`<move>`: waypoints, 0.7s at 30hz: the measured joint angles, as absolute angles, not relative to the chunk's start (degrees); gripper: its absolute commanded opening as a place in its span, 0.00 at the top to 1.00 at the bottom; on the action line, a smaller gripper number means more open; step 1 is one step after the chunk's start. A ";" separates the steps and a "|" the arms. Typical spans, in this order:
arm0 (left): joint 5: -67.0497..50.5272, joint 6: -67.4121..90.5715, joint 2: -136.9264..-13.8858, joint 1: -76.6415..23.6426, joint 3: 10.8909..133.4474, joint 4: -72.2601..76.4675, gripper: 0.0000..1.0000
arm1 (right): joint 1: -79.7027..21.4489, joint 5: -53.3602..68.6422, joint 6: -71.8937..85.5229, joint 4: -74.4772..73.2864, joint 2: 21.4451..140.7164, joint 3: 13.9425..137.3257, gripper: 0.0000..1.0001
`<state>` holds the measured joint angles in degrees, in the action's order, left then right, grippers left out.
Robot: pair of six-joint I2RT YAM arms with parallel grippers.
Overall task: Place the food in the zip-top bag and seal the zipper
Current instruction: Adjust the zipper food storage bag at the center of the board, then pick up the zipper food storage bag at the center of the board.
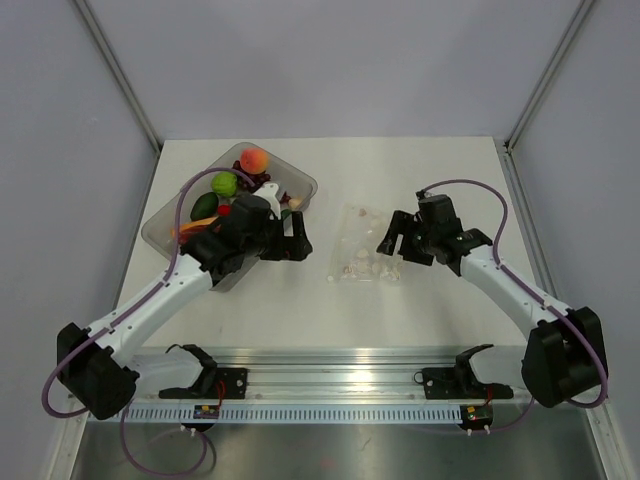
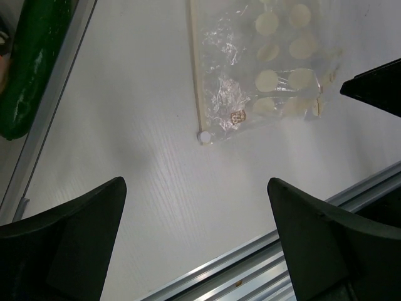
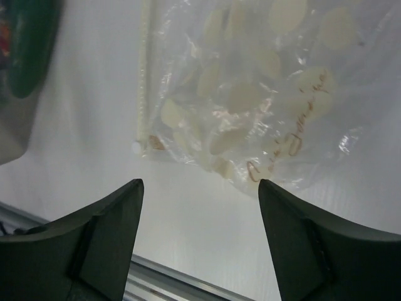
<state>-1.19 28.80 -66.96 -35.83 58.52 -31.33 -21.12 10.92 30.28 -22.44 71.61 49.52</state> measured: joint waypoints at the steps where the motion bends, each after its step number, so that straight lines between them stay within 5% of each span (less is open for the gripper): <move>1: -1.17 28.80 -67.09 -35.73 58.52 -31.35 0.01 | -21.39 8.54 30.22 -24.75 72.40 50.13 0.18; 8: 1.15 28.73 -67.72 -34.52 58.83 -33.36 0.01 | -27.73 -8.05 29.32 -36.60 77.01 62.11 0.24; 13: 3.14 28.42 -67.31 -32.10 59.29 -34.85 0.01 | -31.73 -16.56 29.45 -40.01 87.96 72.88 0.11; 16: 3.55 28.36 -66.39 -30.98 59.29 -35.48 0.01 | -31.77 -19.66 30.30 -42.19 95.50 75.70 0.12; 17: 3.68 28.38 -66.00 -30.74 59.29 -35.70 0.01 | -31.77 -20.08 30.68 -42.61 97.89 75.75 0.15; 21: 3.73 28.38 -65.12 -30.61 59.22 -36.42 0.01 | -31.75 -17.89 31.11 -42.09 103.00 73.19 0.62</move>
<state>3.73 28.38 -65.12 -30.61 59.22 -36.42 -31.75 -17.89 31.11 -42.09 103.00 73.19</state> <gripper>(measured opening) 0.987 0.602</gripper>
